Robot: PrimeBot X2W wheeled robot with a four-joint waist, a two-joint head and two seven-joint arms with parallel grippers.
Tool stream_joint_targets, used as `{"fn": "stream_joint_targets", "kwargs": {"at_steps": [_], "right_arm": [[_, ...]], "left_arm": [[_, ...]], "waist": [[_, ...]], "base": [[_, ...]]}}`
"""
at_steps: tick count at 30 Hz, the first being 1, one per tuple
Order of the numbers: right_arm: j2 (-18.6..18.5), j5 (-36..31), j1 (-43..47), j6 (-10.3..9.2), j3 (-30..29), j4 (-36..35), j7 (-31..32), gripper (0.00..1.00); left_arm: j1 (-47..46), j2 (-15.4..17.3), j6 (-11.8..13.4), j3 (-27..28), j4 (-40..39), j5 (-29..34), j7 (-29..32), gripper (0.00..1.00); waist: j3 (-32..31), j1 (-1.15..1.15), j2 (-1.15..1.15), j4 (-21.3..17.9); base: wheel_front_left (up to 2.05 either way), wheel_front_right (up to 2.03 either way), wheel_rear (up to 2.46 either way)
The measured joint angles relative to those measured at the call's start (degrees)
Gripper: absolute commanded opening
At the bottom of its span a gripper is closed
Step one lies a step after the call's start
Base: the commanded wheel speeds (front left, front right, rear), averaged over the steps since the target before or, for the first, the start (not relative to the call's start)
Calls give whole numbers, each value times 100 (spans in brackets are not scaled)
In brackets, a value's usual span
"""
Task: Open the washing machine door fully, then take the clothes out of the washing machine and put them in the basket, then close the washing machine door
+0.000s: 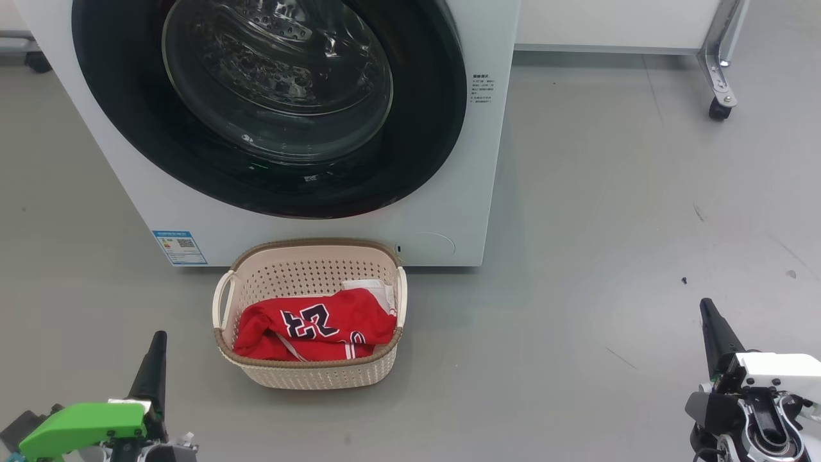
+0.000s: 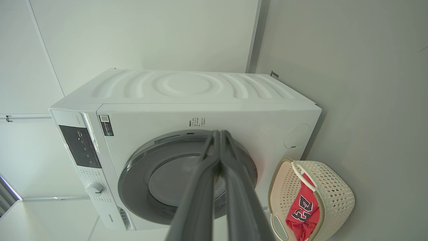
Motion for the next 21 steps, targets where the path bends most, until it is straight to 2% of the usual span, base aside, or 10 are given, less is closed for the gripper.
{"fn": "stream_joint_targets", "kwargs": {"at_steps": [21], "right_arm": [[0,0,0,0,-1,0,0,0]], "left_arm": [[-2,0,0,8,0,0,10,0]], "waist": [[1,0,0,0]], "base": [[0,0,0]]}}
